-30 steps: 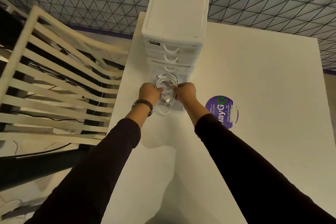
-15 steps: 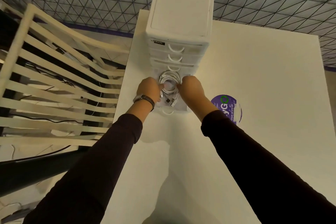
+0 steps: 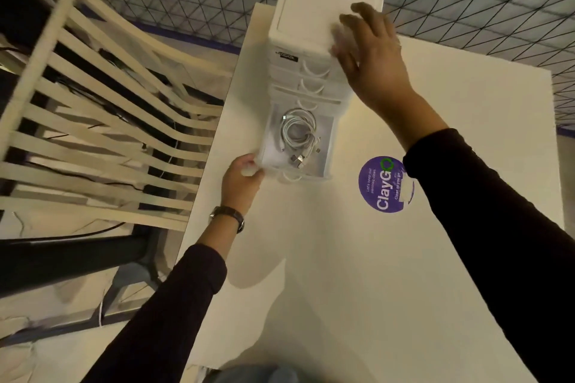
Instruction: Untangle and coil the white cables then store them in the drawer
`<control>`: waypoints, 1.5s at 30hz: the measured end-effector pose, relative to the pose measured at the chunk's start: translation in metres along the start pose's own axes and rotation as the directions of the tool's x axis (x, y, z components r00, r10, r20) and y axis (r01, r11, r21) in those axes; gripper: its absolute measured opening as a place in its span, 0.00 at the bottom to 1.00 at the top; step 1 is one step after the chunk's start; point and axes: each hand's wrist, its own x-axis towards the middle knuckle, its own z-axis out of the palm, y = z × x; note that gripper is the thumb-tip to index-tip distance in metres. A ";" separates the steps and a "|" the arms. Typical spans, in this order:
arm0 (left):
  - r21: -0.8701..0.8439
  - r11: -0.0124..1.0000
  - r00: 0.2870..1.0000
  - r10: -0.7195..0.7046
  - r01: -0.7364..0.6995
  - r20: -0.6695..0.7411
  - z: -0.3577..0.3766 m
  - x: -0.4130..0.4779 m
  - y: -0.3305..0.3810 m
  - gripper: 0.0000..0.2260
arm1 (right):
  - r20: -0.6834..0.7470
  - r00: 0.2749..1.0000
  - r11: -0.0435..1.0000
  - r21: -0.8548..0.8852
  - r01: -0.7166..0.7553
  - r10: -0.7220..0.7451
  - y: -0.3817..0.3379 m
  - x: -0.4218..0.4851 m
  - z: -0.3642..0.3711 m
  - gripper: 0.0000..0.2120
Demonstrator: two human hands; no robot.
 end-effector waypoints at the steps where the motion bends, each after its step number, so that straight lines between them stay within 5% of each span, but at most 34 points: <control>1: -0.003 1.000 1.000 0.000 0.000 0.008 0.003 -0.001 -0.004 0.18 | 0.066 0.998 1.000 0.002 0.006 -0.007 0.004 0.000 0.006 0.24; 16: -0.119 0.984 0.985 0.119 -0.134 -0.126 0.015 0.021 -0.014 0.16 | 0.101 0.995 0.996 0.087 0.002 -0.011 0.014 0.002 0.021 0.24; 31: 0.077 0.971 0.958 0.235 -0.225 -0.163 0.061 0.096 0.058 0.19 | 0.098 0.995 0.993 0.119 -0.007 -0.004 0.017 0.003 0.023 0.22; 40: 0.053 0.987 0.984 0.153 -0.149 -0.092 0.056 0.091 0.068 0.18 | 0.153 0.988 0.988 0.146 -0.058 0.035 0.008 0.001 0.007 0.23; 45: 0.140 0.931 0.930 0.352 -0.336 -0.107 0.023 0.058 0.104 0.10 | 0.277 0.957 0.994 0.050 -0.097 0.080 -0.003 0.017 -0.016 0.22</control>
